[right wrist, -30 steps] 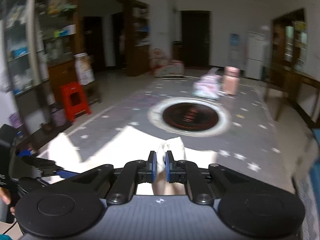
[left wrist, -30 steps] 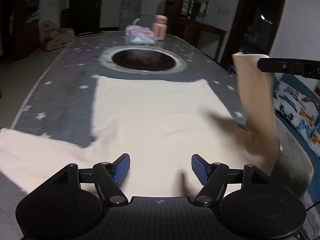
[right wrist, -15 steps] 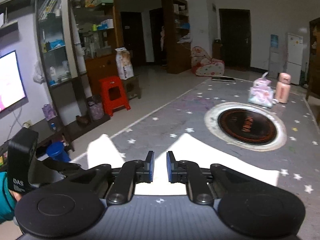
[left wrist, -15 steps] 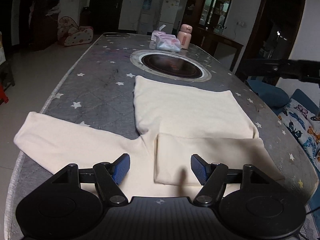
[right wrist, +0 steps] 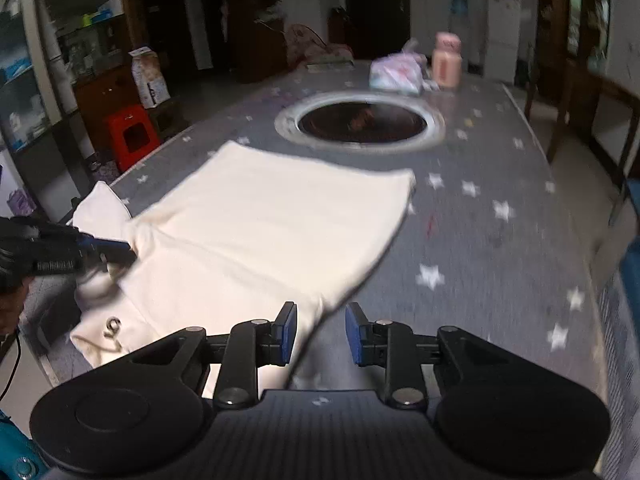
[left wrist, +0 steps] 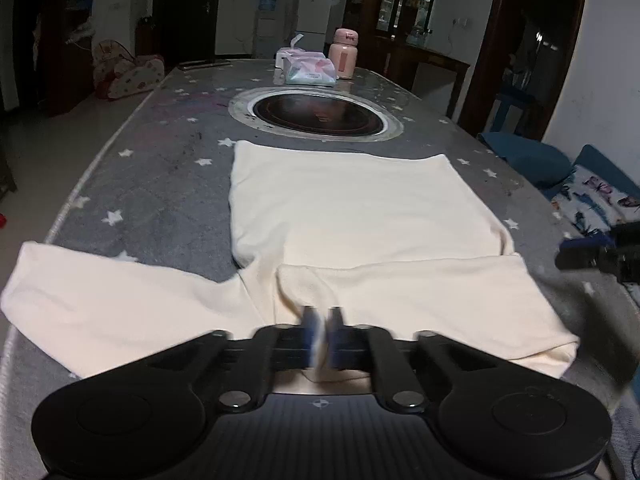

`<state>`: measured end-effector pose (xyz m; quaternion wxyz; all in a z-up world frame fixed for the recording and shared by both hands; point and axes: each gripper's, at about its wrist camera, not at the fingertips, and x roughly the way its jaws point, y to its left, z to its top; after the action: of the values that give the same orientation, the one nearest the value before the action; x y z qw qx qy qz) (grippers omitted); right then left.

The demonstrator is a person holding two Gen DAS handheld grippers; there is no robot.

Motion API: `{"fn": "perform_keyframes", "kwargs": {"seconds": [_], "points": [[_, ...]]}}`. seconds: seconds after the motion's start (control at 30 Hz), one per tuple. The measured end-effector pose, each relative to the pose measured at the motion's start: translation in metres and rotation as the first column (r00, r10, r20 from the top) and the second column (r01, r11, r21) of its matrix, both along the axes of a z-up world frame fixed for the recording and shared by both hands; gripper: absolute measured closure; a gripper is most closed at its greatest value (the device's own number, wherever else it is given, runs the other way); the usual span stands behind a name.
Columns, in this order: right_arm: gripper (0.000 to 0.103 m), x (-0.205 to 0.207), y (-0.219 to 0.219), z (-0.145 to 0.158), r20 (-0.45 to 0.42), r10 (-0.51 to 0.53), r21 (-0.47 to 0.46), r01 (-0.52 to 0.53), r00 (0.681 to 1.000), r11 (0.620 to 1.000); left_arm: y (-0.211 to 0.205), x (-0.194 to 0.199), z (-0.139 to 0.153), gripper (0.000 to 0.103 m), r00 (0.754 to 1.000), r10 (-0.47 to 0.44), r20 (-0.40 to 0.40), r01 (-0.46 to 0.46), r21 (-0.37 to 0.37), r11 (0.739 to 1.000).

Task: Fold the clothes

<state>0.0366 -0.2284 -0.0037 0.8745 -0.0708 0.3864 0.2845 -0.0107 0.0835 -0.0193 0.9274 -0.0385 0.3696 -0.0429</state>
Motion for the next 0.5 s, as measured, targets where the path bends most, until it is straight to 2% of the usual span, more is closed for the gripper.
{"fn": "perform_keyframes", "kwargs": {"seconds": [0.13, 0.3, 0.4, 0.5], "points": [[0.077, 0.005, 0.000, -0.012, -0.027, -0.014, 0.035, 0.015, 1.000, 0.999, 0.000, -0.004, 0.008, 0.101, 1.000, 0.012, 0.029, -0.013, 0.024, 1.000], [0.075, 0.014, 0.011, -0.022, -0.050, -0.012, 0.084, 0.016, 0.999, 0.996, 0.002, -0.003, 0.008, 0.100, 1.000, 0.025, 0.017, -0.025, 0.025, 0.999], [0.076, 0.017, 0.020, -0.033, -0.066, -0.009, 0.077, 0.014, 0.998, 0.997, 0.004, 0.001, 0.004, 0.098, 0.999, 0.034, -0.009, -0.034, 0.019, 0.999], [0.081, 0.013, 0.025, -0.038, -0.045, -0.006, 0.031, 0.007, 0.999, 0.999, 0.001, 0.002, 0.000, 0.095, 0.999, 0.047, -0.026, -0.046, 0.040, 0.998]]}}
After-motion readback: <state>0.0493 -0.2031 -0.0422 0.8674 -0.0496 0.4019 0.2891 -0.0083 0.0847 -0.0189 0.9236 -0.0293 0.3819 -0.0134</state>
